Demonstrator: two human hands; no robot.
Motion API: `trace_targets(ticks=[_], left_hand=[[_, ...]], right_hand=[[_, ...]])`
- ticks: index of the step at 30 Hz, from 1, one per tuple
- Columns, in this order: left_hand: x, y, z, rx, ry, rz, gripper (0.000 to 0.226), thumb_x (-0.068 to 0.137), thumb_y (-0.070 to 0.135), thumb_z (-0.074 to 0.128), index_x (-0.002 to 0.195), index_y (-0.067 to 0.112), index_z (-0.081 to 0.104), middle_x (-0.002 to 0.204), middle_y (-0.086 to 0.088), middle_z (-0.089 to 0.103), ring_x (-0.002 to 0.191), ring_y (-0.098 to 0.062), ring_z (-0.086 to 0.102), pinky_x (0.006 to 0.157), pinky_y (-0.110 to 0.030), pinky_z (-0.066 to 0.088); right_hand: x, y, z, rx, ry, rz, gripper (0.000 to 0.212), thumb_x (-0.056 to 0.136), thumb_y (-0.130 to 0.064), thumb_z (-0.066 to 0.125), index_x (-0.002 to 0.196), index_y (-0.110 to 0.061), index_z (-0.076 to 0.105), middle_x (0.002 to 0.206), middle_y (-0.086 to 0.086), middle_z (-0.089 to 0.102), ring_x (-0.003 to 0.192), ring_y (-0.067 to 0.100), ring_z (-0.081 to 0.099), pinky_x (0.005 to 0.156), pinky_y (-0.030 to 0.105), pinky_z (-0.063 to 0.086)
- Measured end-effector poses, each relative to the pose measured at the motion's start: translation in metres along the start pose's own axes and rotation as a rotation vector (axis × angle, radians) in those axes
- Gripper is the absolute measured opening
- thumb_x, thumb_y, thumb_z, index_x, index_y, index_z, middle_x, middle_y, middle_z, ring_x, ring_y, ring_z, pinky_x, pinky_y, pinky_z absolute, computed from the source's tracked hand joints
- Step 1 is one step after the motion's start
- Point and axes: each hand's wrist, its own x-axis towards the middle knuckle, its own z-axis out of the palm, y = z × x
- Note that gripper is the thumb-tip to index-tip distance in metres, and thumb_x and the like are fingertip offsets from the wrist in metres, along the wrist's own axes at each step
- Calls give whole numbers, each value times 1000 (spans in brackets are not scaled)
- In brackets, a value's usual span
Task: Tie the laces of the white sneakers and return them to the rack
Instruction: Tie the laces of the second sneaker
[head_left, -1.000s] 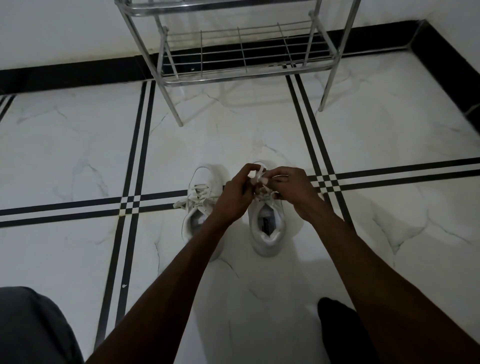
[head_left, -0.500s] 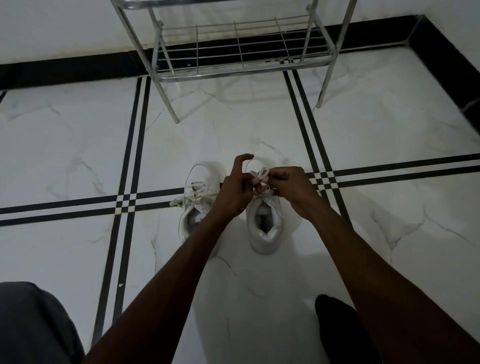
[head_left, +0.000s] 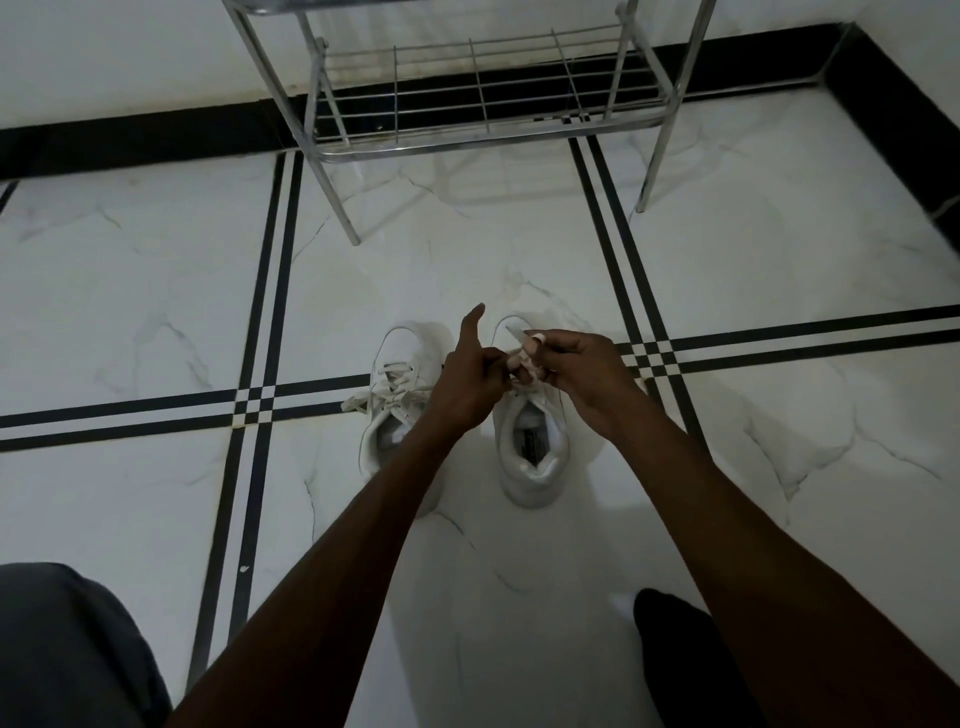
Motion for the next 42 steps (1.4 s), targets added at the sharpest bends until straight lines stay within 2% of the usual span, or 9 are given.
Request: trace_targets(ticks=[3, 7, 15, 23, 26, 33, 35, 39, 42], left_hand=[[-1, -5, -4, -181, -1, -92, 69, 101, 11, 61, 157, 10, 20, 103, -12, 80, 79, -7, 73, 82, -26, 53], [-1, -1, -9, -229, 32, -115, 58, 98, 6, 66, 147, 7, 36, 102, -17, 77, 66, 4, 68, 59, -9, 48], [-5, 1, -11, -291, 37, -84, 36, 95, 11, 71, 129, 7, 59, 98, -13, 81, 78, -14, 76, 64, -19, 54], [-10, 3, -4, -381, 23, -46, 30, 100, 13, 64, 129, 8, 64, 99, -11, 79, 81, -16, 77, 70, -23, 56], [-8, -2, -6, -341, -19, -61, 38, 95, 21, 65, 133, 23, 65, 108, -13, 77, 100, -28, 75, 88, -41, 59], [-6, 1, -13, -221, 44, -70, 19, 93, 25, 72, 105, 12, 80, 97, -11, 80, 90, -31, 78, 83, -56, 63], [-5, -1, -15, -116, 133, -79, 15, 89, 23, 73, 96, 13, 82, 88, -9, 80, 79, -27, 79, 76, -50, 65], [-20, -11, -27, 246, 266, -43, 11, 86, 16, 75, 90, 11, 84, 78, -9, 81, 66, -13, 73, 62, -10, 48], [-35, -16, -31, 432, 271, -22, 15, 82, 8, 73, 93, 9, 84, 80, -14, 80, 70, -25, 73, 67, -25, 50]], right_hand=[[-2, -4, -6, 30, -82, 29, 15, 92, -10, 65, 105, -8, 74, 90, 3, 75, 76, 6, 71, 66, 16, 54], [4, -11, -14, -434, -98, -84, 17, 88, -15, 72, 104, -11, 77, 95, 3, 77, 80, 14, 73, 70, 28, 59], [13, -22, -12, -925, 8, -258, 13, 72, -12, 83, 85, -15, 81, 81, 4, 78, 66, 9, 69, 64, 29, 62], [12, -4, -2, -794, 271, -335, 9, 69, -17, 83, 76, -14, 78, 74, -3, 76, 64, 5, 68, 61, 17, 53], [11, -3, 1, -614, 257, -256, 11, 69, -16, 84, 78, -16, 78, 76, -3, 76, 69, 7, 72, 67, 23, 58], [1, -14, -6, -353, 116, -87, 20, 70, -17, 88, 87, -10, 79, 82, 6, 78, 74, 15, 76, 62, 27, 61], [-1, -13, -16, -305, 91, -13, 24, 71, -14, 87, 91, -6, 78, 88, 8, 78, 81, 19, 76, 70, 33, 63], [-14, -3, -55, -111, 229, 260, 28, 75, -7, 83, 100, 0, 73, 90, 8, 74, 85, 16, 70, 70, 24, 55], [-21, 7, -68, -9, 298, 431, 8, 80, 0, 74, 86, -6, 72, 87, 4, 72, 84, 12, 68, 66, 19, 46]])
